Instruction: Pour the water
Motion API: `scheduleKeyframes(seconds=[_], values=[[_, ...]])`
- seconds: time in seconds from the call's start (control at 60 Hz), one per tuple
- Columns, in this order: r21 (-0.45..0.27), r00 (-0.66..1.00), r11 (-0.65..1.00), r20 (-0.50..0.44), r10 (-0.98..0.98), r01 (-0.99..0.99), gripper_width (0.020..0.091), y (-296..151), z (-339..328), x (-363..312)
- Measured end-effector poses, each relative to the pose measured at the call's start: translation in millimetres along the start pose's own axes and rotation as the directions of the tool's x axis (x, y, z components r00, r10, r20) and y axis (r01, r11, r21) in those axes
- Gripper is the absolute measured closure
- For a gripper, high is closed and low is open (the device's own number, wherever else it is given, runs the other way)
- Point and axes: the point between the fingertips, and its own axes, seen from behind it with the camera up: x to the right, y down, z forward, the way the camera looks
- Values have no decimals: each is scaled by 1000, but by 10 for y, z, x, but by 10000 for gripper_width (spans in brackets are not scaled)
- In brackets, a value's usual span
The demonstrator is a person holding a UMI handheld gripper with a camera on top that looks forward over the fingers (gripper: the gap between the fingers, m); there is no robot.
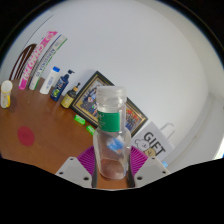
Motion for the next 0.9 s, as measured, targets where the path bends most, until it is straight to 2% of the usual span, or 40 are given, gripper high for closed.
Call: scheduleKeyframes(seconds=[0.183, 0.217, 0.4, 0.55, 0.683, 0.783, 0.9], values=[[68, 921, 919, -76, -383, 388, 683, -1149, -139, -798], [102, 891, 886, -84, -446, 453, 683, -1305, -143, -977], [160, 639, 619, -181, -748, 769, 684, -2090, -310, -2035], [125, 384, 364, -232, -894, 923, 687, -2243, -262, -2591], [112, 189, 164, -272, -943, 980, 679, -2292, -261, -2908], [114, 126, 99, -262, -957, 989, 682, -2243, -248, -3019], [127, 155, 127, -245, -957, 984, 680, -2241, -268, -3031]])
